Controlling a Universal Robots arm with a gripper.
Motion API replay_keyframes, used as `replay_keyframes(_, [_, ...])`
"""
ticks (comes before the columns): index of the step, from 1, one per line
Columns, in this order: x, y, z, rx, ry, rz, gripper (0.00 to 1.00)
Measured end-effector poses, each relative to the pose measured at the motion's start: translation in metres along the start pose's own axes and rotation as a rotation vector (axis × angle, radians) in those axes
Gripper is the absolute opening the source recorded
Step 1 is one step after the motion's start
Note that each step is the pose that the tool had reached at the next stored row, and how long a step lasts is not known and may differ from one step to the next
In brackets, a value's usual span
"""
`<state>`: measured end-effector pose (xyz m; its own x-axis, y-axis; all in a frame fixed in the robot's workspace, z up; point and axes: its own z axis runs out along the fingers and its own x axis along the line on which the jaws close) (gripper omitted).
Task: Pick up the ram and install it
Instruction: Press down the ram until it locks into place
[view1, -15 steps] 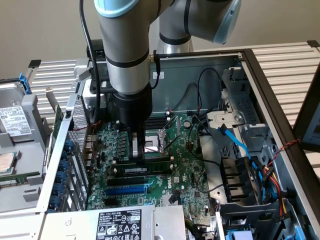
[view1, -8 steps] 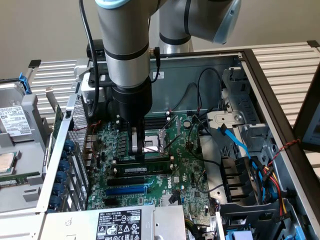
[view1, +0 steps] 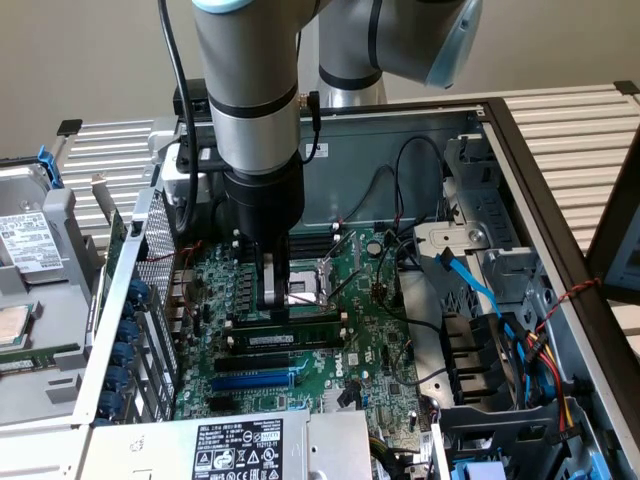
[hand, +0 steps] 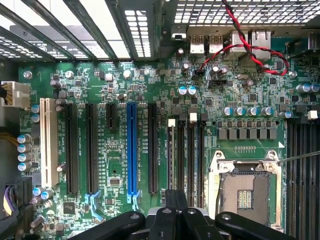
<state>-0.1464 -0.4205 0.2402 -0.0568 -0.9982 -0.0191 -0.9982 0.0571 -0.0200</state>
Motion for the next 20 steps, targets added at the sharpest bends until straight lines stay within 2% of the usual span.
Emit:
replay_keyframes(12, [0.0, 0.0, 0.0, 0.0001, 0.0001, 0.004, 0.11])
replay_keyframes(20, [0.0, -0.0001, -0.005, 0.0015, 0.0019, 0.081, 0.11])
